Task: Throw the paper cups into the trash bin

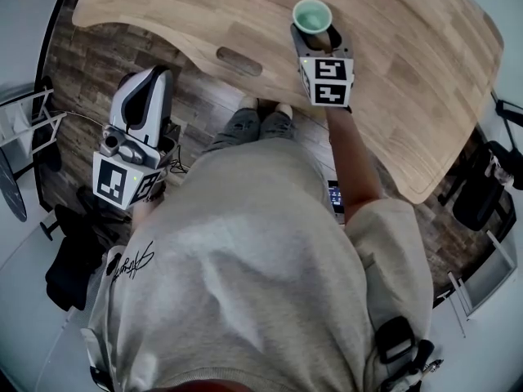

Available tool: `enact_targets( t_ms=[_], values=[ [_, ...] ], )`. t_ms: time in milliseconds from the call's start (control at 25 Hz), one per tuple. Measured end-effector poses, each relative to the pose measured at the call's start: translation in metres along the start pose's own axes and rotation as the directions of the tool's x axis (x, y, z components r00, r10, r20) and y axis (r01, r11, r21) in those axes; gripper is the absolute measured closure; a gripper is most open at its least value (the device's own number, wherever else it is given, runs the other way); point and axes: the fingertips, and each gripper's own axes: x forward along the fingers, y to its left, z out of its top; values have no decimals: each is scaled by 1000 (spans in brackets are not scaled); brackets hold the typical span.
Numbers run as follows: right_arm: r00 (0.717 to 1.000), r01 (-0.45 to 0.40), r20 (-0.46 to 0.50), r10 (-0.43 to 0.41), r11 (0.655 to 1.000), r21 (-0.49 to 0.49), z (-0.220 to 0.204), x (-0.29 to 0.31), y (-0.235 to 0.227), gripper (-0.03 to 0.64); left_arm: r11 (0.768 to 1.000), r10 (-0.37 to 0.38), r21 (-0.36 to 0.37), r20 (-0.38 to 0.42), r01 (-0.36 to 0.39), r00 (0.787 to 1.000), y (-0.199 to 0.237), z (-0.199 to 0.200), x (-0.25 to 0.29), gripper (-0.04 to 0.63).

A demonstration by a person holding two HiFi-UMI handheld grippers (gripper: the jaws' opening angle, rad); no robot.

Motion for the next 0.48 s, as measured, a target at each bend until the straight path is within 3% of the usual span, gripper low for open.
enact_targets(
  t_ms=[480],
  values=[
    [996,-57,71,60,997,-50,40,-17,17,345,998,57,-11,21,-57,998,-3,-5,-9,592]
  ],
)
